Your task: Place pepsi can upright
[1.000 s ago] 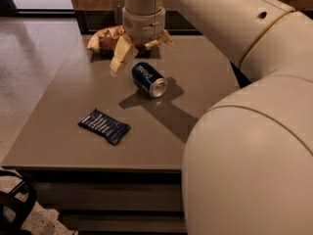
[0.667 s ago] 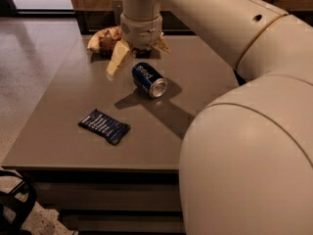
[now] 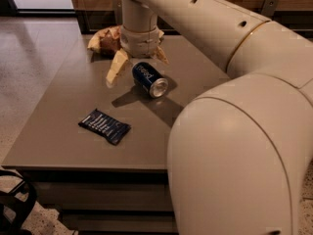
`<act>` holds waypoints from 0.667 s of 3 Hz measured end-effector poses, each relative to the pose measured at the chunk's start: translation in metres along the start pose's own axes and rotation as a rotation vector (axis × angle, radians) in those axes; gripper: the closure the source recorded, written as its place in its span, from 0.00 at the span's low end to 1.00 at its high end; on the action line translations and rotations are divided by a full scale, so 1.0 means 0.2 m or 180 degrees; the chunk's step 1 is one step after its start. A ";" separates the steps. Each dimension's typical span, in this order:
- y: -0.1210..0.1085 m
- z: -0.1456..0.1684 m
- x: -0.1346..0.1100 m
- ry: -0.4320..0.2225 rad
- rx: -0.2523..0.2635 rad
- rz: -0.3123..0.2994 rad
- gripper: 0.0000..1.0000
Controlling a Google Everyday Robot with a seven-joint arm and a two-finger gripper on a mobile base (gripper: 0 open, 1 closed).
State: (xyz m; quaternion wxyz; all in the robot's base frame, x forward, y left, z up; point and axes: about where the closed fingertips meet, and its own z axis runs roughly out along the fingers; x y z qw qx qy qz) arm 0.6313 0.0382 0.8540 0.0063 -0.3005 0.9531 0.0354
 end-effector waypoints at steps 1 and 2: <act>-0.01 0.08 -0.02 0.0099 0.0017 0.0062 0.00; -0.02 0.15 -0.04 0.0132 -0.0027 0.0084 0.00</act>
Offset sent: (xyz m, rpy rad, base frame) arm -0.0021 -0.0077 -0.0391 -0.0484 0.1096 -0.0282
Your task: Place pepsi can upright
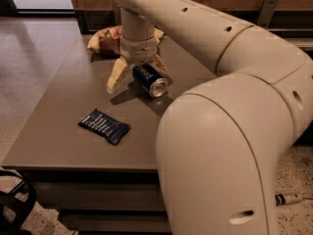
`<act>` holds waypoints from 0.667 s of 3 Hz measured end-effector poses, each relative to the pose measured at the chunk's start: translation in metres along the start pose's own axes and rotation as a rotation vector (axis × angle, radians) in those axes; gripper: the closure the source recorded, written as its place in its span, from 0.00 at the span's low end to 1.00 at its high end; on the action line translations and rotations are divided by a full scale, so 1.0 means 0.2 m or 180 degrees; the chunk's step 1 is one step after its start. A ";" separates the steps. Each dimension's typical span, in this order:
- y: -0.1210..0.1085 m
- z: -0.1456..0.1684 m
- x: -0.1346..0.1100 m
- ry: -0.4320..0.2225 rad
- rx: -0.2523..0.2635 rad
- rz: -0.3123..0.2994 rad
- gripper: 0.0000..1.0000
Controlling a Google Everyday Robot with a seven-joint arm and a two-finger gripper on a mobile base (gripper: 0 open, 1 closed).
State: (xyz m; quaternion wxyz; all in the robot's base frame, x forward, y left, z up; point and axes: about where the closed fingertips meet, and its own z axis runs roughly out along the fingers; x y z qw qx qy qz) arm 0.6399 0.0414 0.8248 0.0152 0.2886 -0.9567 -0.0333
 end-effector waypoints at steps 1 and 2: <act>0.00 0.01 -0.03 -0.0066 -0.0004 -0.0004 0.18; 0.01 0.03 -0.06 -0.0121 -0.0011 -0.0008 0.49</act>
Offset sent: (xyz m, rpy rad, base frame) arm 0.0047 0.0043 -0.0020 0.0120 -0.0157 -0.0003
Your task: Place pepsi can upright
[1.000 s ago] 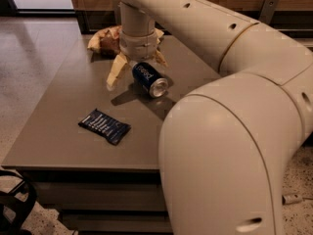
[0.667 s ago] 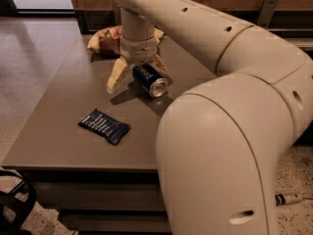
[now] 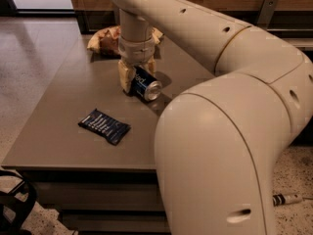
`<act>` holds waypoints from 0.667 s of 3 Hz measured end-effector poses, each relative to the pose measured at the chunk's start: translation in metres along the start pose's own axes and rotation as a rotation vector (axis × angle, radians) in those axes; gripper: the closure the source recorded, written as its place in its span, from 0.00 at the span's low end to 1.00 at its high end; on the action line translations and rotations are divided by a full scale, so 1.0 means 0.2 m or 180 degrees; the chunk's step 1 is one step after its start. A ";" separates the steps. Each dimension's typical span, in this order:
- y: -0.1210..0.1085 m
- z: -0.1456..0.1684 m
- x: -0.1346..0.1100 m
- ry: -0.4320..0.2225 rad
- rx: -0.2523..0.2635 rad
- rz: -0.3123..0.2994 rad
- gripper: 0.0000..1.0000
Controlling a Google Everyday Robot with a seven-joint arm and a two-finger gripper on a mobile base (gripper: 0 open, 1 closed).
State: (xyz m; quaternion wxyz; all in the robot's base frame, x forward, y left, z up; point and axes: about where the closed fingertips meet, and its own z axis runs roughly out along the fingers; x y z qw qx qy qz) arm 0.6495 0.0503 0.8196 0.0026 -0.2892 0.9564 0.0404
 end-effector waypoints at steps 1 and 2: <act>0.00 0.01 -0.01 -0.0023 -0.0003 -0.0002 0.72; 0.00 0.00 -0.01 -0.0022 -0.0003 -0.0002 0.96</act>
Offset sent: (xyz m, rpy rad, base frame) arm 0.0020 0.0021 -0.0016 0.0048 -0.0054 0.0003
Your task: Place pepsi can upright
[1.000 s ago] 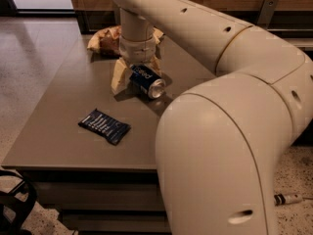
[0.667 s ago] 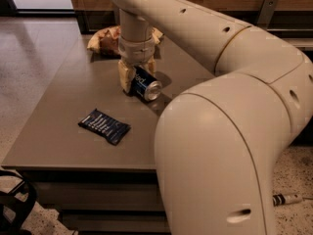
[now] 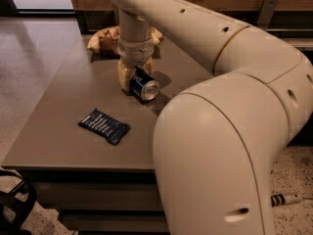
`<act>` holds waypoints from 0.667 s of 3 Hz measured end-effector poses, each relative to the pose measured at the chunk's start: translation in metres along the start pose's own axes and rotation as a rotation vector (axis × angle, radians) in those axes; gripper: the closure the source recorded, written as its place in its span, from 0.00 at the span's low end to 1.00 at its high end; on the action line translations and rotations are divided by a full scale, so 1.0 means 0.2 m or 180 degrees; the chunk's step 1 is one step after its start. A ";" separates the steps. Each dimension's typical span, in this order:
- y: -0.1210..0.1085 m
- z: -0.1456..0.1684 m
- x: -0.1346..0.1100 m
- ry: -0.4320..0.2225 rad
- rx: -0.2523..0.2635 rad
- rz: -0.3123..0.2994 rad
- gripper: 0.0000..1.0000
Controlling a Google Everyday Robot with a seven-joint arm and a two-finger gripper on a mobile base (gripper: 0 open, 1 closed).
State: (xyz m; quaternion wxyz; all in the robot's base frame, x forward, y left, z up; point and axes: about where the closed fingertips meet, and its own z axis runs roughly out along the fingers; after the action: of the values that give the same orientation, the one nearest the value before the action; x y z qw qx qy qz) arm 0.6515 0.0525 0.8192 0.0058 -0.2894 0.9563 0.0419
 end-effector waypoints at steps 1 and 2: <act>0.02 0.00 -0.02 -0.0056 -0.0019 -0.0062 1.00; 0.00 -0.21 0.01 -0.0519 -0.0182 -0.0345 1.00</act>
Offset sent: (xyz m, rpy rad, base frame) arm -0.0099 -0.0150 0.0819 0.2476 -0.1832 0.2122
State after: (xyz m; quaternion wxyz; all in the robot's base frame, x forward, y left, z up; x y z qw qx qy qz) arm 0.6502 0.0471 0.8603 0.0776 -0.3364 0.9340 0.0922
